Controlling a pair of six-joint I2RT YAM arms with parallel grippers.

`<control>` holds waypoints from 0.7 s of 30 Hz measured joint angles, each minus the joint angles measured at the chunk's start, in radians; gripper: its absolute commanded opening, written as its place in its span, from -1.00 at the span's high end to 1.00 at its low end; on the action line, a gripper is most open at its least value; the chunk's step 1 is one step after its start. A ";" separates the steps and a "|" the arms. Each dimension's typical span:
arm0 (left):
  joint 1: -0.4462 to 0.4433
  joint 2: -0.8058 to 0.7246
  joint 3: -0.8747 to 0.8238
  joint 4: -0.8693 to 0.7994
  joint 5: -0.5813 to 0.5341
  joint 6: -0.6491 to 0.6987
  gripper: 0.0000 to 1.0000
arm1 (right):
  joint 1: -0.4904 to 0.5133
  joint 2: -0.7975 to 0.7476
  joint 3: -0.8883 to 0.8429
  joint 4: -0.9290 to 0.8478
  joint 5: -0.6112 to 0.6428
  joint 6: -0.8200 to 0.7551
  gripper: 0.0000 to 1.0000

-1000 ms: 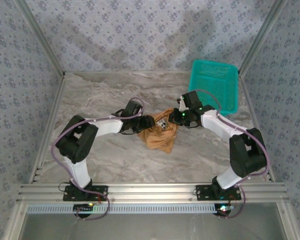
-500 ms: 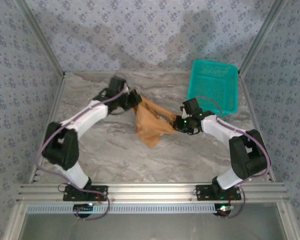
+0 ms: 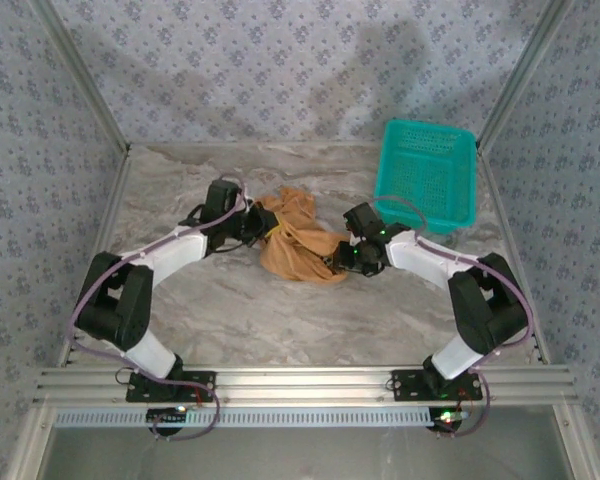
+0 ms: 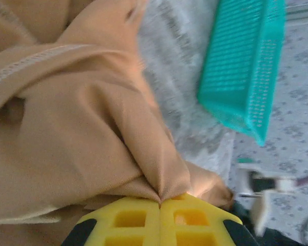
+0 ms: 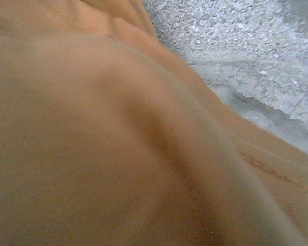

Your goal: Fold the inside-out t-shirt

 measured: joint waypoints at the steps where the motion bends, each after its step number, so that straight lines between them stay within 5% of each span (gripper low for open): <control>1: -0.006 0.001 -0.009 0.000 -0.002 0.000 1.00 | 0.005 -0.011 0.011 -0.027 0.012 -0.001 0.05; 8: -0.035 0.000 0.015 0.008 -0.013 0.009 1.00 | 0.103 -0.096 0.115 -0.185 0.118 0.014 0.25; 14: -0.044 0.000 0.022 0.003 -0.025 0.017 1.00 | 0.181 -0.037 0.198 -0.158 0.072 0.022 0.52; 17: -0.043 0.000 0.022 -0.002 -0.028 0.019 1.00 | 0.186 0.054 0.236 -0.130 0.043 0.024 0.49; 21: -0.043 -0.006 0.022 -0.014 -0.032 0.026 1.00 | 0.174 0.197 0.298 -0.095 0.030 0.024 0.12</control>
